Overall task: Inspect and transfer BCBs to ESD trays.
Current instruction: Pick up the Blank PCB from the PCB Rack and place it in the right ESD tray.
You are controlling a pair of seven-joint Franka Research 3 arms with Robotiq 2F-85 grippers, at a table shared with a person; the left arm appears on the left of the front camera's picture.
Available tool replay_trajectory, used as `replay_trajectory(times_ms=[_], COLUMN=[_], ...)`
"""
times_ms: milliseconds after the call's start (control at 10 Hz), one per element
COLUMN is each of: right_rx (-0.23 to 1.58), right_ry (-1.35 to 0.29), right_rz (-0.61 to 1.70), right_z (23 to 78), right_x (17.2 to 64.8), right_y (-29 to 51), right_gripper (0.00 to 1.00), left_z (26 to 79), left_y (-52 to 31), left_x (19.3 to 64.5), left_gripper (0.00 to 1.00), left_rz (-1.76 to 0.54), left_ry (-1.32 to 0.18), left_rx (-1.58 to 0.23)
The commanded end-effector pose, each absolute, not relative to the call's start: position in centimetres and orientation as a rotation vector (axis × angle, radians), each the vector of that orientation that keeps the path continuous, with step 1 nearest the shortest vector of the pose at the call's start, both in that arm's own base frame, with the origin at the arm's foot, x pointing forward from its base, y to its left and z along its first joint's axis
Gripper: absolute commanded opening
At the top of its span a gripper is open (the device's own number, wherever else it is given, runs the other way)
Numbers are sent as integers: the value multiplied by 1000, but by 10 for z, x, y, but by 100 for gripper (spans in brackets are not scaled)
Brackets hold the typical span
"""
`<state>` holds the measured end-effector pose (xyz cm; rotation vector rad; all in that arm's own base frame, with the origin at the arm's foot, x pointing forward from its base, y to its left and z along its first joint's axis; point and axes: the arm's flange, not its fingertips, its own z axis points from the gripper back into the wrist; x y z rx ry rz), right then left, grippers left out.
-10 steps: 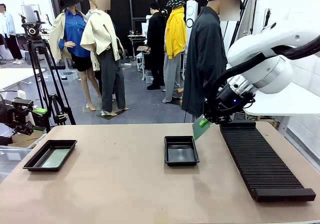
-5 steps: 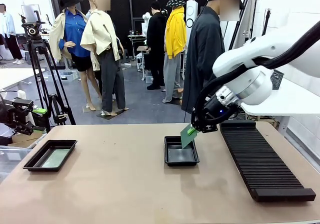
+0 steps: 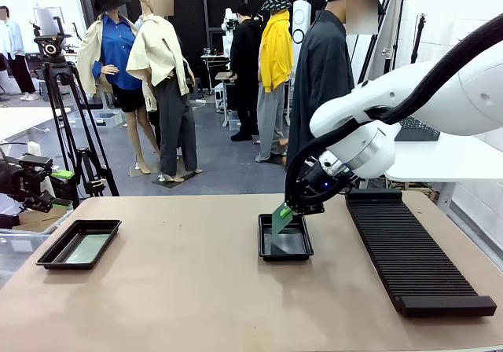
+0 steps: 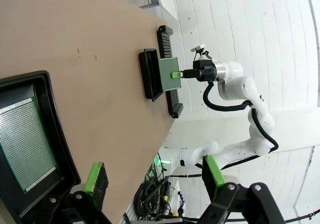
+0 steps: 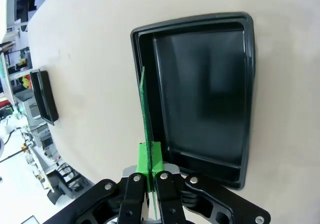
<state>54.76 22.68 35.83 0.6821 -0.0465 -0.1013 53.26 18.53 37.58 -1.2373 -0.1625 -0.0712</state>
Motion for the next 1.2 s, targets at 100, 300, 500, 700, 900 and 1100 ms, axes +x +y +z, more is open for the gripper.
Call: replay_trajectory(times_ms=[100, 300, 500, 700, 900, 1100], right_rx=[685, 671, 663, 649, 632, 618], right_ry=[-43, -11, -22, 0, 22, 33], right_rz=[-138, -138, -131, -114, -110, -106], right_z=[347, 339, 331, 322, 318, 319], right_x=[559, 568, 578, 586, 588, 588], right_y=[235, 236, 233, 230, 229, 229], right_gripper=[0, 0, 0, 0, 0, 5], left_z=[378, 378, 378, 378, 378, 378], left_y=[184, 184, 184, 184, 184, 184], left_x=[531, 531, 531, 531, 531, 531], left_gripper=[100, 100, 100, 100, 100, 100], left_rz=[-65, -65, -65, -65, -65, -65], left_ry=[-176, -176, -176, -176, -176, -176], left_rx=[-1253, -1253, -1253, -1253, -1253, -1253])
